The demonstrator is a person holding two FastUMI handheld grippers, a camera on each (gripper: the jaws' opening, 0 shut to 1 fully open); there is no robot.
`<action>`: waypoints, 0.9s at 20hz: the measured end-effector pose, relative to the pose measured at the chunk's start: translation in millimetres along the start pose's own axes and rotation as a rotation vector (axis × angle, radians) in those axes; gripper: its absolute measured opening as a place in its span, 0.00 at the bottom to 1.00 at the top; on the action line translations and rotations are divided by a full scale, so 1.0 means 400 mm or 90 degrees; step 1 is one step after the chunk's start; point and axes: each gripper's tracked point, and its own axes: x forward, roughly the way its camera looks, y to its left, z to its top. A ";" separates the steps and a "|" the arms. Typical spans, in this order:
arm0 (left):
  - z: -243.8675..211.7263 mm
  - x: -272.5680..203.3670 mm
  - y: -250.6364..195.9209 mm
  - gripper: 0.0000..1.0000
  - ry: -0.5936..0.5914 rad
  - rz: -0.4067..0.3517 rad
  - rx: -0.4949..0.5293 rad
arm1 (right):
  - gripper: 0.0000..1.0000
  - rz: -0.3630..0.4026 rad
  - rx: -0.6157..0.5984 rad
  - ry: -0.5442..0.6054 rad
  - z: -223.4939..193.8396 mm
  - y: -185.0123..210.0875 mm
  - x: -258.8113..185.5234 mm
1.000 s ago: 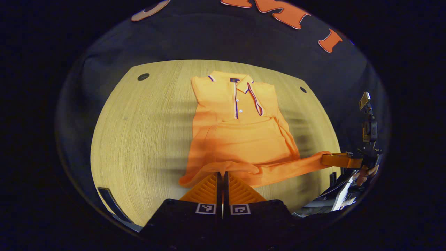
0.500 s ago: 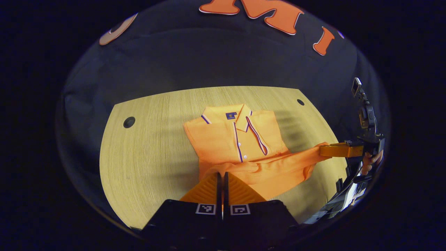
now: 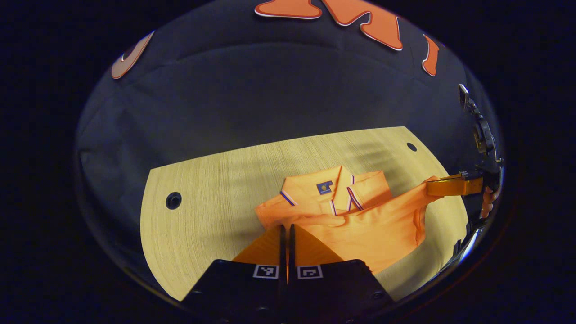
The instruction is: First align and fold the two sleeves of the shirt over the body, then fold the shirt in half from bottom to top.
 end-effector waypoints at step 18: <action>0.182 -0.259 -0.004 1.00 -0.245 0.101 -0.014 | 0.98 -0.073 -0.112 -0.297 0.193 0.023 -0.191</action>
